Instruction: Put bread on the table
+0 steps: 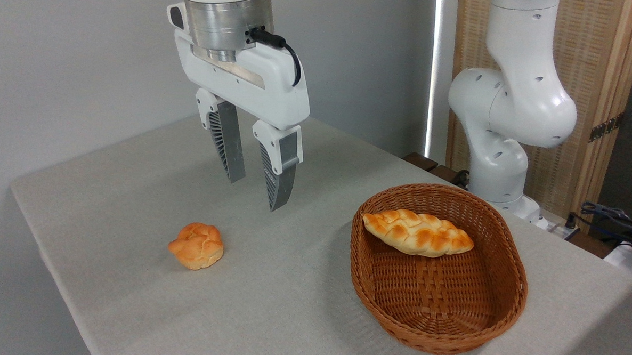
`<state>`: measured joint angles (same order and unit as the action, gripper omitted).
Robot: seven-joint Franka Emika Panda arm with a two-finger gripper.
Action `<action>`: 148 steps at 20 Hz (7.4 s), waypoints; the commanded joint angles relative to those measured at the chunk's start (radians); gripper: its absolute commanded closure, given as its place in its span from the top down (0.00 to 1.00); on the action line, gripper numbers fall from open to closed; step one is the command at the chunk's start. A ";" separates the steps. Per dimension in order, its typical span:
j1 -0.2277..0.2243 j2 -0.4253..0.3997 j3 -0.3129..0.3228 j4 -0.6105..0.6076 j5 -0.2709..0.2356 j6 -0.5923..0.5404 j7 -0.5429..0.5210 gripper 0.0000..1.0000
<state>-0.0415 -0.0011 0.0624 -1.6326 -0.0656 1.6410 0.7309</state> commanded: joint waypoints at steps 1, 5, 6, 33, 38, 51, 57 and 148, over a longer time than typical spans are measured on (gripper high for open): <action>-0.003 0.003 0.010 0.007 -0.002 0.008 -0.010 1.00; -0.005 0.003 0.010 0.007 -0.002 0.008 -0.010 1.00; -0.005 0.003 0.008 0.002 -0.002 0.008 -0.010 1.00; -0.466 -0.497 0.461 -0.576 0.237 -0.067 0.725 1.00; -0.514 -0.502 0.461 -0.667 0.343 -0.031 0.768 1.00; -0.514 -0.482 0.462 -0.803 0.408 0.077 0.789 1.00; -0.514 -0.478 0.462 -0.822 0.409 0.083 0.789 1.00; -0.046 -0.003 0.056 0.047 -0.102 0.000 0.004 1.00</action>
<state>-0.0805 0.0205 0.1261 -1.5262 -0.1626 1.6384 0.7596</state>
